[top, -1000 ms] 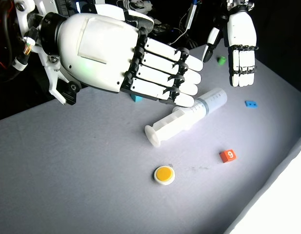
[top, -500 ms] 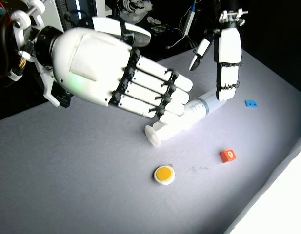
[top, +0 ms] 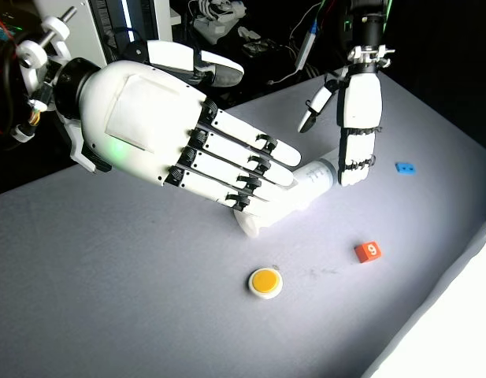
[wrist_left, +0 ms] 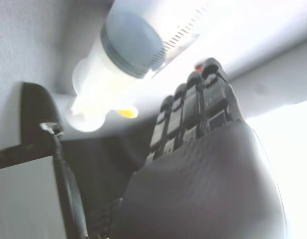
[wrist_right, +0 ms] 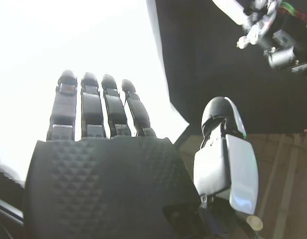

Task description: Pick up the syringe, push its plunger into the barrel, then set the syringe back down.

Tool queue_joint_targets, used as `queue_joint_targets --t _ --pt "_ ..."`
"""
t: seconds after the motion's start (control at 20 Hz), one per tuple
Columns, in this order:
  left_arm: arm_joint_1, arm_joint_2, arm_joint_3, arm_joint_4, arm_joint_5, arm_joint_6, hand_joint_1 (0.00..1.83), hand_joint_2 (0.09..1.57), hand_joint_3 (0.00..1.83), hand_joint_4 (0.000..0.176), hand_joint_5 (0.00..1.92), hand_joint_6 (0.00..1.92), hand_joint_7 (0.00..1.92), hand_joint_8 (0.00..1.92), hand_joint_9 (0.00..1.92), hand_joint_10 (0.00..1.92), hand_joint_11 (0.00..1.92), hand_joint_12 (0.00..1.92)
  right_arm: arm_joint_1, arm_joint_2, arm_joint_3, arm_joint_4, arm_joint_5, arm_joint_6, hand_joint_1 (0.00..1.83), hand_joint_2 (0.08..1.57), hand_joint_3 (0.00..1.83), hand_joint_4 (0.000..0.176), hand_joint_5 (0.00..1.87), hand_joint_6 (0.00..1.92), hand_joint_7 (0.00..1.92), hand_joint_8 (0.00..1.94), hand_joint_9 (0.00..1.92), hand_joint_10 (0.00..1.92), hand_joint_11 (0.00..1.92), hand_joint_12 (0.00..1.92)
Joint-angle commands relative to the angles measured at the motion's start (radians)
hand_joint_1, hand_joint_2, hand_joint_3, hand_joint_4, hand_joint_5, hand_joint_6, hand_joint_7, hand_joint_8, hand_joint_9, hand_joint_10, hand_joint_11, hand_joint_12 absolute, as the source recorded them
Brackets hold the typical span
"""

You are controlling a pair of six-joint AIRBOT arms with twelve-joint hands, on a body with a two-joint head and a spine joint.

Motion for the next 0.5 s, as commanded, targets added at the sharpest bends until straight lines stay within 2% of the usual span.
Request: queue_joint_targets --t 0.0,0.2,0.45 --pt "0.001 -0.006 0.008 0.005 -0.048 0.000 0.96 0.98 0.00 0.000 0.00 0.00 0.00 0.00 0.00 0.00 0.03 0.01 0.001 0.002 -0.002 0.001 0.159 0.009 0.00 1.09 0.00 0.000 0.00 0.00 0.00 0.00 0.00 0.00 0.00 0.00" --pt "0.038 -0.029 0.038 -0.002 -0.049 0.000 0.97 0.97 0.00 0.000 0.00 0.00 0.00 0.00 0.00 0.00 0.03 0.02 -0.040 -0.010 -0.001 0.002 0.229 0.019 0.00 1.10 0.00 0.000 0.00 0.00 0.00 0.00 0.00 0.00 0.00 0.00" --pt "0.089 -0.061 0.081 -0.003 -0.075 0.000 0.96 0.99 0.01 0.000 0.00 0.00 0.00 0.00 0.00 0.00 0.01 0.01 -0.039 -0.022 -0.001 0.063 0.229 0.022 0.00 1.10 0.00 0.000 0.00 0.00 0.00 0.00 0.00 0.00 0.00 0.00"
